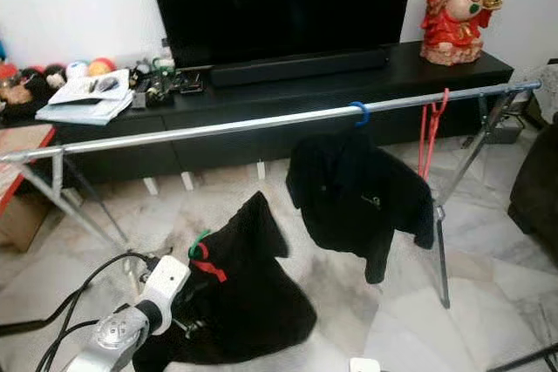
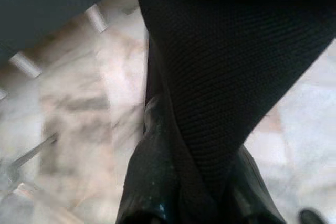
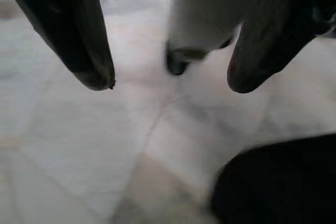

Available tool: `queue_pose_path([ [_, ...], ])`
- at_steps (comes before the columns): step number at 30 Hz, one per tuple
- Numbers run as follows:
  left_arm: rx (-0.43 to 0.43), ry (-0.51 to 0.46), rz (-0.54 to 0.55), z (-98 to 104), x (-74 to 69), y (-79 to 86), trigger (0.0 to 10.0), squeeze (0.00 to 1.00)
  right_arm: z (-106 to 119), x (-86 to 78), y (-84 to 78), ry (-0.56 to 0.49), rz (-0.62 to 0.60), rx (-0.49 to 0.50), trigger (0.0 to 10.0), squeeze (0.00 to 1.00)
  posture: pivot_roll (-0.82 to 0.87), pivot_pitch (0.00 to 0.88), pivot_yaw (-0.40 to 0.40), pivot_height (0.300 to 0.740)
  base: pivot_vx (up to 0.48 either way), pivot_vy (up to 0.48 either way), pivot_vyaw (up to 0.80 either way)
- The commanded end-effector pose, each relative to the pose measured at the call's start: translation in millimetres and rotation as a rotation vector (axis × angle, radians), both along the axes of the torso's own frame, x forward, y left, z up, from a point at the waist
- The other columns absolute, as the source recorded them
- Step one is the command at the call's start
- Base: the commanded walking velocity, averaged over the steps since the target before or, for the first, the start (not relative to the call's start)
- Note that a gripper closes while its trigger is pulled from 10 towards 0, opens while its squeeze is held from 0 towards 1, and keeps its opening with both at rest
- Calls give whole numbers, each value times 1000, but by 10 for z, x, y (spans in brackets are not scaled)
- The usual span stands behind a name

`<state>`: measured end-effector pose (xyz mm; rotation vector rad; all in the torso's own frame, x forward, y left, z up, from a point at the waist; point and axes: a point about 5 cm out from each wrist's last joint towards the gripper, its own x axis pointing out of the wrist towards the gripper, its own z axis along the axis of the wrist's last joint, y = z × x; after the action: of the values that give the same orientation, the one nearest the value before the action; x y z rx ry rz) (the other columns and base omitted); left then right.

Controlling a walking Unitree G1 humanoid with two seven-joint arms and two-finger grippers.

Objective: Hang hanger

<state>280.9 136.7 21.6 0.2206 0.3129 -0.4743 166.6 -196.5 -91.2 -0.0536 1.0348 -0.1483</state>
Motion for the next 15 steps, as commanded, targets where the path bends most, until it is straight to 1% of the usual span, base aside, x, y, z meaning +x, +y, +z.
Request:
queue_pose_path([
  [1,28,-30,1,76,63,78,10000,0,4,31,66,-5,4,19,10000,0,50,14,58,740,368,0,0],
  [6,32,-30,-6,76,64,78,10000,0,15,50,40,-9,10,16,10000,0,49,7,59,740,366,0,0],
  [9,33,-30,-8,75,66,77,10000,0,14,59,77,-11,20,16,10000,0,51,4,59,740,366,0,0],
  [11,35,-30,-12,78,69,74,10000,0,4,61,182,-8,30,23,10000,0,51,2,60,740,366,0,0],
  [12,35,-30,-12,78,69,74,10000,0,4,61,182,-8,30,23,10000,0,51,2,60,740,368,0,0],
  [15,38,-32,-23,87,77,69,10000,0,-13,49,323,-2,39,33,10000,0,50,4,61,740,364,0,0],
])
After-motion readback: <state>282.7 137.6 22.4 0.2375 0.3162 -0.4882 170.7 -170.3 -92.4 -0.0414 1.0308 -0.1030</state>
